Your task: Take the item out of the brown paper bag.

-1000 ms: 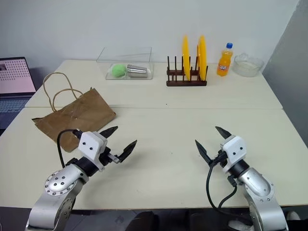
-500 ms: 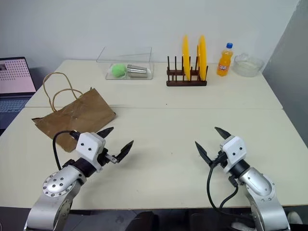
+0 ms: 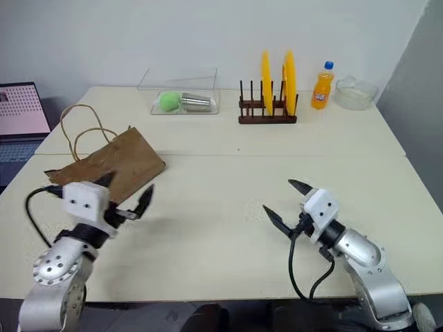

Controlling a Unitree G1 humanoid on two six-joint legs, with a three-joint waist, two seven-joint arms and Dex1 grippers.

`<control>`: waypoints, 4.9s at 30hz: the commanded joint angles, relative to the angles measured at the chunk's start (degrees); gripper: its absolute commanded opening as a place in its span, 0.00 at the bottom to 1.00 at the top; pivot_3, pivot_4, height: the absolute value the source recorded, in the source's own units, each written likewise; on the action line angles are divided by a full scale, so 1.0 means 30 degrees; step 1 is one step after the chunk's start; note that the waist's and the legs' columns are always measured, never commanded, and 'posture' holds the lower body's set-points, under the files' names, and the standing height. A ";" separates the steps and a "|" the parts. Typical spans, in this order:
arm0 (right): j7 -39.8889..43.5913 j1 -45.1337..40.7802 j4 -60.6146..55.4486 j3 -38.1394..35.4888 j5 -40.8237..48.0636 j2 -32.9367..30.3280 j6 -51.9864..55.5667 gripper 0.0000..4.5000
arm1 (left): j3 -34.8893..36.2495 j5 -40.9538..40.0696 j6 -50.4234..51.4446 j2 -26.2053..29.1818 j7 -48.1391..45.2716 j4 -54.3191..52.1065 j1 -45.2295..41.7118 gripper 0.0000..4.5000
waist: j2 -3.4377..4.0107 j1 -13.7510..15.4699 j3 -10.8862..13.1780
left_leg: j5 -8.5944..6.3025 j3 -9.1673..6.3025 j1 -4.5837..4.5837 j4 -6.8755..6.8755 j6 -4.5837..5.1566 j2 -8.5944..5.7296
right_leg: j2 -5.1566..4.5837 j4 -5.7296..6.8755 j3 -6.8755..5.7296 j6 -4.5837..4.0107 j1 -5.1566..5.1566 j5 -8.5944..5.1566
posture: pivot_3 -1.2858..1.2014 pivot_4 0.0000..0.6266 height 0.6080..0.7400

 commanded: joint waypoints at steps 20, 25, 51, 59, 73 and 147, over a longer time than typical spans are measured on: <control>0.5623 -0.6770 0.0095 0.0899 0.4876 -0.2350 0.3753 1.00 | 0.4565 -0.5739 0.5322 0.6281 -0.2479 0.3603 -0.4447 0.99 | -0.0066 0.0007 0.0033 | -0.0001 -0.0012 -0.0013 -0.0004 -0.0004 -0.0004 | -0.0008 -0.0019 -0.0014 -0.0007 -0.0008 0.0001 | 0.52 0.24 1.00; 0.5518 -0.6739 0.0019 0.0724 0.4710 -0.2673 0.3738 1.00 | 0.4731 -0.5306 0.5099 0.6684 -0.2633 0.4992 -0.5123 0.99 | -0.0067 0.0004 0.0034 | -0.0010 -0.0021 -0.0051 -0.0024 -0.0015 -0.0004 | -0.0018 -0.0028 -0.0021 -0.0093 -0.0046 0.0052 | 0.52 0.24 1.00; 0.4716 -0.6875 -0.0503 0.0733 0.4544 -0.2988 0.3940 1.00 | -0.0071 -0.2156 0.1811 1.0059 -0.7572 1.6186 -1.4584 0.99 | -0.0077 -0.0026 0.0034 | 0.0014 -0.0016 -0.0263 -0.0014 -0.0056 -0.0007 | -0.0029 0.0005 -0.0042 -0.0102 -0.0268 0.0062 | 0.52 0.24 1.00; 0.4539 -0.6649 -0.0640 0.0600 0.4522 -0.3180 0.3966 1.00 | -0.0780 -0.1887 0.1503 1.0203 -0.8947 1.7201 -1.5631 0.71 | -0.0079 -0.0026 0.0034 | 0.0003 -0.0018 -0.0278 -0.0001 -0.0034 -0.0012 | -0.0029 0.0015 -0.0045 -0.0101 -0.0276 0.0062 | 0.52 0.24 1.00; 0.4191 -0.6042 -0.1329 -0.0085 0.4849 -0.3845 0.4368 1.00 | -0.2500 -0.1223 0.0777 1.1393 -1.3201 2.0567 -1.9674 0.01 | -0.0085 -0.0038 0.0032 | 0.0004 -0.0015 -0.0292 0.0030 -0.0030 -0.0023 | -0.0027 0.0042 -0.0051 -0.0100 -0.0281 0.0062 | 0.52 0.24 1.00; -0.2470 0.0430 -0.7007 -0.6241 0.8030 -0.6090 1.0572 1.00 | -0.6557 0.6633 -0.9062 -0.1809 -1.3783 3.4634 -3.1046 0.47 | -0.0162 -0.0065 0.0075 | -0.0008 0.0016 -0.0401 0.0326 0.0019 -0.0049 | -0.0020 0.0331 -0.0044 -0.0054 -0.0328 0.0072 | 0.52 0.24 1.00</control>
